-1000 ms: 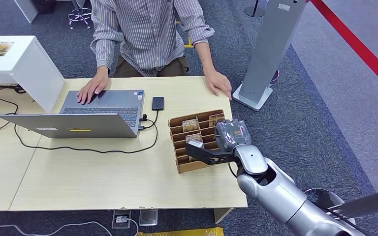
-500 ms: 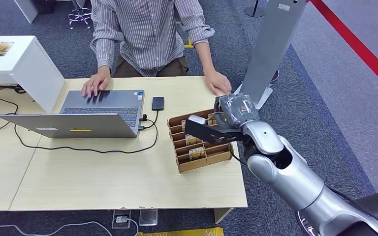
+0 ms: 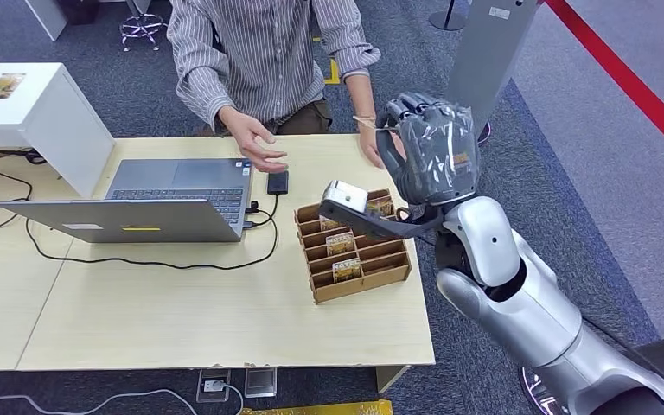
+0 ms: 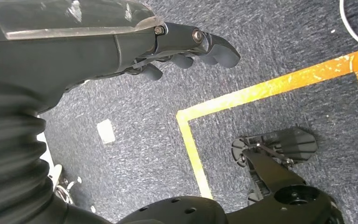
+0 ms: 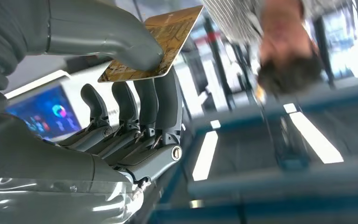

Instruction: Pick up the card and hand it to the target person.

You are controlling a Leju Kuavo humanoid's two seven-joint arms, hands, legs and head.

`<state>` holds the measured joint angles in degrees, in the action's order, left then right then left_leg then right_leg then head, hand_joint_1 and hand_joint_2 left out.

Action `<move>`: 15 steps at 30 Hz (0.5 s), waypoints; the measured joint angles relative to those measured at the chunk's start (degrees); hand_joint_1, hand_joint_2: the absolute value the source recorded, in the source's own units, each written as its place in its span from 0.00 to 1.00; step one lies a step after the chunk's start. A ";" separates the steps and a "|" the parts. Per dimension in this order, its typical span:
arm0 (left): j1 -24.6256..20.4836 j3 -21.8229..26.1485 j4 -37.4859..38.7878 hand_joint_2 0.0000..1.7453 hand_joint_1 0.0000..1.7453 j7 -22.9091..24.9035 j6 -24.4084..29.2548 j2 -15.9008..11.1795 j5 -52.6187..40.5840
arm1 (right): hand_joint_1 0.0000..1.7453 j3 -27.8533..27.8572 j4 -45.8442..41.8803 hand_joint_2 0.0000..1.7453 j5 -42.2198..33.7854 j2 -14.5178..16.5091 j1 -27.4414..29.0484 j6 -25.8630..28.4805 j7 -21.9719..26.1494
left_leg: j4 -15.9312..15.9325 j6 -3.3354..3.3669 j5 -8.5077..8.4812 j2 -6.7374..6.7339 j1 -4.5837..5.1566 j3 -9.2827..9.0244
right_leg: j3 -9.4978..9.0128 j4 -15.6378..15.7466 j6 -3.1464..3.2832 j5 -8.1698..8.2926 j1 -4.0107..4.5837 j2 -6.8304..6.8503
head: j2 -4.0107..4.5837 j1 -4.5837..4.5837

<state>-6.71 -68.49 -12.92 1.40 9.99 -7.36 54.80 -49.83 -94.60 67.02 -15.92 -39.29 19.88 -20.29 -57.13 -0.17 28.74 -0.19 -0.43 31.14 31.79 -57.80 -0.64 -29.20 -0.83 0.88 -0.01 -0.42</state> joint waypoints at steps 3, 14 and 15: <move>-0.48 -0.05 0.00 1.00 0.00 0.22 -0.07 0.08 -0.41 | 0.77 0.04 2.78 1.00 3.51 0.63 1.23 6.92 1.05 | 0.00 0.00 0.00 0.01 0.00 0.01 | 0.00 0.00 0.00 0.00 0.00 0.01 | 0.01 0.02; -1.14 -0.19 0.00 1.00 0.00 0.65 -0.04 0.63 -0.93 | 0.77 0.96 11.73 1.00 7.70 3.01 5.06 18.59 1.75 | 0.00 0.00 0.00 0.01 0.00 0.01 | 0.01 0.00 0.00 0.00 0.00 0.00 | 0.01 0.04; -1.15 -0.20 0.00 1.00 0.00 0.65 -0.04 0.66 -0.98 | 0.77 0.96 12.50 1.00 7.55 3.23 5.36 18.74 1.82 | 0.00 0.00 0.00 0.01 0.00 0.01 | 0.01 0.00 0.00 0.00 0.00 0.01 | 0.01 0.04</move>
<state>-7.87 -68.69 -12.92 2.05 9.96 -6.70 53.81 -48.87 -82.10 74.57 -12.68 -33.93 38.62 -18.47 -57.13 -0.17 28.74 -0.18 -0.43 31.15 31.80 -57.80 -0.64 -29.20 -0.83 0.88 0.00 -0.38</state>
